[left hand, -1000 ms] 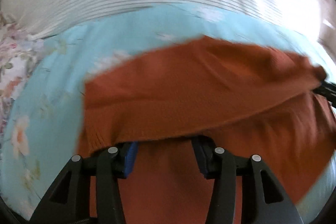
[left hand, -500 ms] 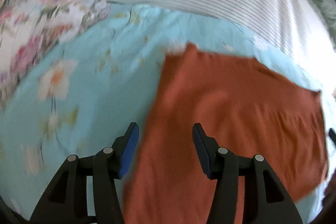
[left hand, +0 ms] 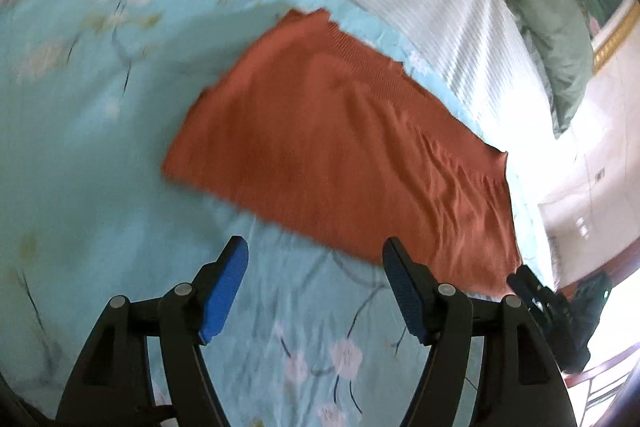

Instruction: Fold small clothes

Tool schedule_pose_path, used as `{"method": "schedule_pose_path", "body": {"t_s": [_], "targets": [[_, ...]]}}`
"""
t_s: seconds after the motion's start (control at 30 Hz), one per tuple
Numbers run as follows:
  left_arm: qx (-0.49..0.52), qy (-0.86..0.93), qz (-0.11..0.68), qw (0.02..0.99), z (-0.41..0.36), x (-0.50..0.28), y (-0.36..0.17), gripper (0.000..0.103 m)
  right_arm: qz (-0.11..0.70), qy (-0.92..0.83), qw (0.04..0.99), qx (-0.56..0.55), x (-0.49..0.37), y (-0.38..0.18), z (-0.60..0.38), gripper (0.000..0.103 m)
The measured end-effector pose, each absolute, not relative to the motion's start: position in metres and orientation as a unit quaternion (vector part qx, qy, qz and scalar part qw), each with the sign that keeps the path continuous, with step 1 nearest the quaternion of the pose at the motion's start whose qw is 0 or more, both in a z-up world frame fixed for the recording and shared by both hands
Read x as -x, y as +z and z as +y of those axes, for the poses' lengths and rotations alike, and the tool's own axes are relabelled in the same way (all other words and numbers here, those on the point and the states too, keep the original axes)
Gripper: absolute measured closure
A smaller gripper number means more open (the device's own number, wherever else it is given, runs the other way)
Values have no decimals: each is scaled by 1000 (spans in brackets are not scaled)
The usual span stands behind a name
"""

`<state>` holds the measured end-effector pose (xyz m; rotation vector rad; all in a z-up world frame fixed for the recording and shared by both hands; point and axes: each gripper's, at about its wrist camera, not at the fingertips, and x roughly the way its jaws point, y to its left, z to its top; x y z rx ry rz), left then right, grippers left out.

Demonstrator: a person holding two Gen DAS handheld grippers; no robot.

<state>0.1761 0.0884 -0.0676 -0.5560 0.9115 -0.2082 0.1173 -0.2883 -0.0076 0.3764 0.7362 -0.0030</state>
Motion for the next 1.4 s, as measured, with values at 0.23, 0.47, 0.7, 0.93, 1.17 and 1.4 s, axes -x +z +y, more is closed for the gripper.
{"method": "schedule_pose_path", "body": {"t_s": [0.23,0.47,0.7,0.93,1.17,1.4], "targets": [[290,-93,425,852,81,-170,-79,27,358,4,916,-182,-109,-4,-279,53],[320,-58,417,849,89,-201,-83,27,361,7,914,-186,-105,-7,-274,51],[308,10,404,861,101,-242,-79,56,361,14,911,-197,-110,-5,-277,51],[232,-1,377,896,83,-247,-43,93,360,29,908,-212,-127,13,-307,51],[89,-100,329,935,-18,-230,4,96,377,45,898,-224,-157,23,-340,51],[-86,-144,344,924,-126,-222,-43,96,413,92,868,-260,-205,6,-341,41]]}}
